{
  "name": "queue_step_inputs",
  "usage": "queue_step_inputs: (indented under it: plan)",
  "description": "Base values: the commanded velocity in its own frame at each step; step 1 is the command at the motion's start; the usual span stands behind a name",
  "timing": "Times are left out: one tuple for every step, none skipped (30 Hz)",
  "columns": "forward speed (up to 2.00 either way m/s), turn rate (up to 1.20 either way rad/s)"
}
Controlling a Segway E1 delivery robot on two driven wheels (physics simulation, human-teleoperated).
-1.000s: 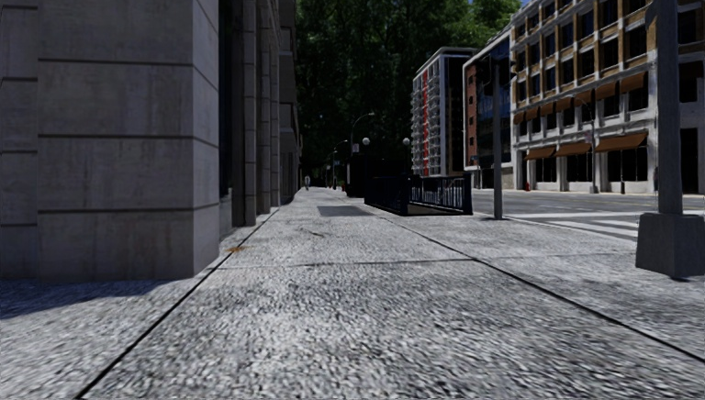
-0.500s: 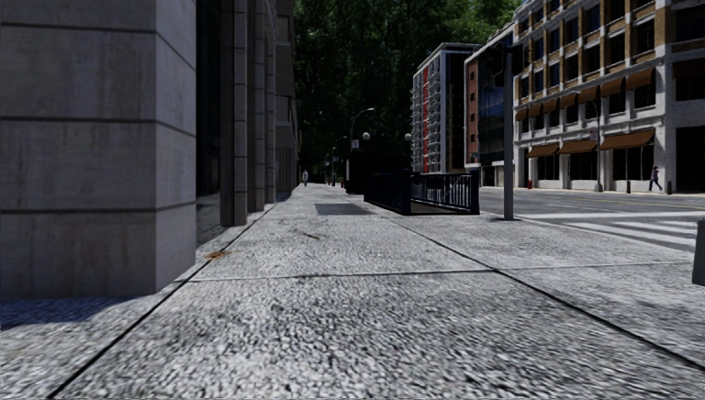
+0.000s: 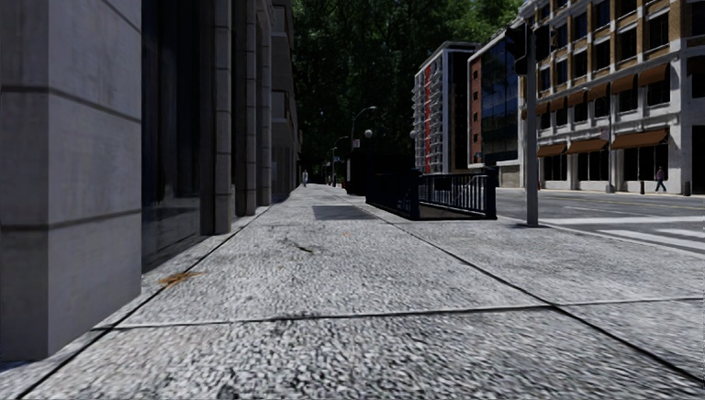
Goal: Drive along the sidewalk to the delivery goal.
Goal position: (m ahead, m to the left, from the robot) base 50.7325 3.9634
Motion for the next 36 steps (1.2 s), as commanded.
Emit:
queue_step_inputs:
  plan:
    - [2.0,0.28]
    - [2.0,0.29]
    - [2.0,0.27]
    - [2.0,0.27]
    - [2.0,0.14]
    - [2.0,0.0]
    - [2.0,0.0]
    - [2.0,0.0]
    - [2.0,0.0]
    - [2.0,0.0]
    - [2.0,0.0]
    - [2.0,0.0]
    - [2.0,0.0]
    - [2.0,0.0]
    - [2.0,0.0]
    - [2.0,0.0]
    - [2.0,0.0]
    - [2.0,0.0]
    - [2.0,0.0]
    - [2.0,0.0]
    - [2.0,0.0]
    - [2.0,0.0]
    - [2.0,0.0]
    - [2.0,0.0]
    - [2.0,0.0]
    - [2.0,0.0]
    - [2.0,0.0]
    - [2.0,0.0]
    - [2.0,0.0]
    - [2.0,0.0]
    - [2.0,0.0]
    - [2.0,0.0]
    - [2.0,0.0]
    - [2.0,0.0]
    - [2.0,0.0]
    - [2.0,0.0]
